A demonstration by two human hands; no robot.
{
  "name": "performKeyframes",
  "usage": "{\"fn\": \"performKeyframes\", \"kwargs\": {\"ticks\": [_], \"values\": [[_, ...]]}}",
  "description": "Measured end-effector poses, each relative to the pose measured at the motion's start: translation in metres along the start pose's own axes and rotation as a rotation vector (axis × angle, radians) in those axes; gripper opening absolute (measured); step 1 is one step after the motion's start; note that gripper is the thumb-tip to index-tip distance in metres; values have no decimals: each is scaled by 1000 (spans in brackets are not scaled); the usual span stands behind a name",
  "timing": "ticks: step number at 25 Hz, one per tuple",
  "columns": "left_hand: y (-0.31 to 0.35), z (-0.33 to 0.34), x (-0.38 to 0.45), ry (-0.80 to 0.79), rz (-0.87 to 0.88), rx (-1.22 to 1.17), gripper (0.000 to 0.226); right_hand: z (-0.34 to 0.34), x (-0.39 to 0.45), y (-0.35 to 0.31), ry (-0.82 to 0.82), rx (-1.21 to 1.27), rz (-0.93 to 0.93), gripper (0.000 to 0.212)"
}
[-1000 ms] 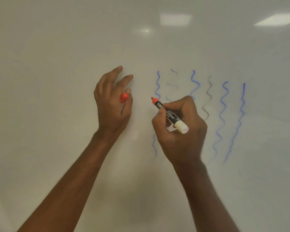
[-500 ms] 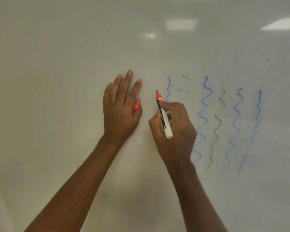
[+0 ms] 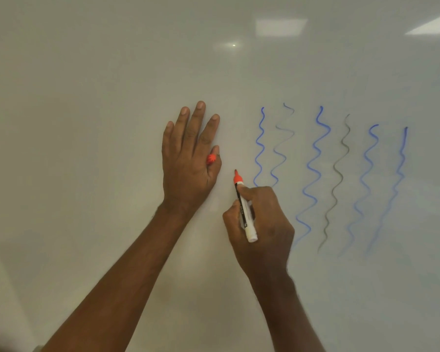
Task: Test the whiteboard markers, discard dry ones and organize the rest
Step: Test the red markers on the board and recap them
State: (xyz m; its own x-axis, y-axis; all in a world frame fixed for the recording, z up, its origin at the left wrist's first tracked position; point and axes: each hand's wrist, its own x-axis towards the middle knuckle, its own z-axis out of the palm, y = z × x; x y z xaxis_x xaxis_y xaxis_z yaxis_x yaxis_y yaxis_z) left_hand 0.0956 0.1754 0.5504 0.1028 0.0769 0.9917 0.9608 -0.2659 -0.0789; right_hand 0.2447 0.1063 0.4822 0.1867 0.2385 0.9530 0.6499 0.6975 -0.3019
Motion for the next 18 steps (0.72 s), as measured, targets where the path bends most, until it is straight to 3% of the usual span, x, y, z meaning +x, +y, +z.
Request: {"fn": "performKeyframes", "kwargs": {"ticks": [4,18], "values": [[1,0,-7,-8,-10,-5,51,-4,-13,3,10,26,100,23],[7,6,-72,-58,3,-36,49,-15,-66,15,-126,-45,37,30]]}}
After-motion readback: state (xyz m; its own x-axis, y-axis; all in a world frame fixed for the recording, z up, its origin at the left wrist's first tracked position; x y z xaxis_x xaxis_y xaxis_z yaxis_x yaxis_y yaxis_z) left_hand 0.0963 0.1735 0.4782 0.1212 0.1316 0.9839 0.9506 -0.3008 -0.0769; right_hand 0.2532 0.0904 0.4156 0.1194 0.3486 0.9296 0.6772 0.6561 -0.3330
